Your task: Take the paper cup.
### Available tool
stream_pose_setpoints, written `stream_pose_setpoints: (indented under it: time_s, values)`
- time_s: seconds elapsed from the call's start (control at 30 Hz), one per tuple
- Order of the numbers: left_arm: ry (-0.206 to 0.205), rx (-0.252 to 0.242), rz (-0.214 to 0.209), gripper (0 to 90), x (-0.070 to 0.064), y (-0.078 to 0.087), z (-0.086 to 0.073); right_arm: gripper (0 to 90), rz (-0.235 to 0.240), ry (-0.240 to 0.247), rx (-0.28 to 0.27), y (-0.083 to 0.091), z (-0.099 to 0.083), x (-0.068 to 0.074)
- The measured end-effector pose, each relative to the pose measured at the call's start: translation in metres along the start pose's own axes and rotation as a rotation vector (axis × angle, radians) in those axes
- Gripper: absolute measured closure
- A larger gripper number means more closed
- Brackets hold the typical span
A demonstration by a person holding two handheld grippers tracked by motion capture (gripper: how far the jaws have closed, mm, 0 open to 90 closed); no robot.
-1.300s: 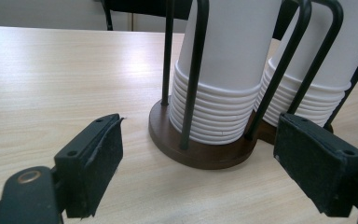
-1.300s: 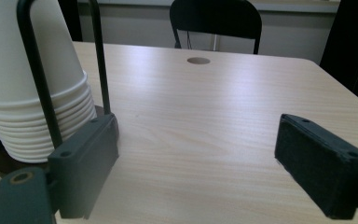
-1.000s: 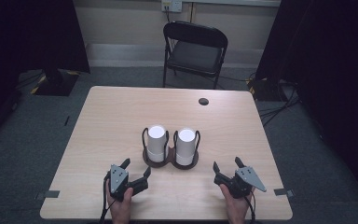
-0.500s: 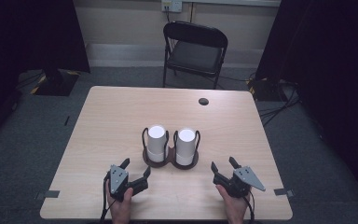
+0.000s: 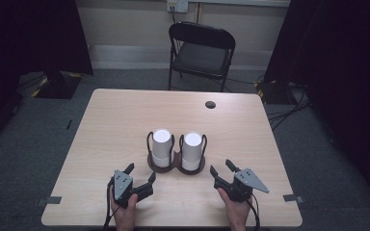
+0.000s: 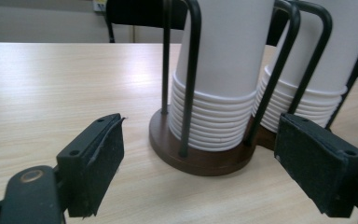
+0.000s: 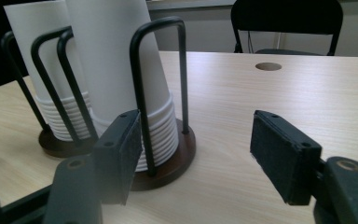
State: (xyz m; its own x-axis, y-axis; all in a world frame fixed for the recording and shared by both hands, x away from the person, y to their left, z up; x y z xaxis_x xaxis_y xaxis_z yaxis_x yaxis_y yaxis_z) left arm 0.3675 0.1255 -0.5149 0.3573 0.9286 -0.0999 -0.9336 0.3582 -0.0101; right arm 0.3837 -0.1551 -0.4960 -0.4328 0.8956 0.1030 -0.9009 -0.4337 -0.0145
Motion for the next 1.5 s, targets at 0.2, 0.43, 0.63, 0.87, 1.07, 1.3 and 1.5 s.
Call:
stream_pose_setpoints:
  time_s: [0.2, 0.43, 0.63, 0.87, 1.07, 1.3, 1.5]
  values:
    - [0.0, 0.001, -0.012, 15.9, -0.001, 0.0, 0.0, 33.9, 0.049, 0.009, 0.001, -0.004, 0.006, 0.009]
    - [-0.006, -0.006, -0.015, 16.0, -0.001, 0.0, 0.0, 33.9, 0.082, 0.0, -0.024, -0.009, 0.019, 0.016]
    - [-0.006, -0.009, -0.017, 16.1, -0.002, 0.001, 0.001, 33.9, 0.121, 0.013, -0.032, -0.016, 0.029, 0.026]
    - [-0.01, -0.009, -0.018, 16.0, -0.002, 0.001, 0.001, 32.9, 0.136, 0.017, -0.041, -0.021, 0.036, 0.032]
    - [-0.014, -0.009, -0.017, 16.1, -0.002, 0.001, 0.0, 32.9, 0.158, 0.025, -0.051, -0.027, 0.043, 0.037]
    - [-0.015, -0.012, -0.016, 16.1, -0.003, 0.001, 0.001, 33.0, 0.186, 0.039, -0.058, -0.036, 0.052, 0.043]
    - [-0.017, -0.016, -0.019, 16.2, -0.003, 0.001, 0.001, 32.3, 0.207, 0.055, -0.066, -0.047, 0.062, 0.048]
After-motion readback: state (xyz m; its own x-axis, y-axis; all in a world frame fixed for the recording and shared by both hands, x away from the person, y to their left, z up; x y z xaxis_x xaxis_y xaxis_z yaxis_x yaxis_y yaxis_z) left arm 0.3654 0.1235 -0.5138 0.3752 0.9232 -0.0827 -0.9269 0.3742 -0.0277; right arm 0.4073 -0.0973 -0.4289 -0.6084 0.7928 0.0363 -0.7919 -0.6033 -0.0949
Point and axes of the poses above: each handheld gripper's, and its own axes: y roughly backward along the jaws, z roughly out of its top, x roughly to its left, the point moved 8 cm from there along -y, roughly forward along the jaws, and after that the axes turned 14 degrees about -x, right-handed, at the moved point
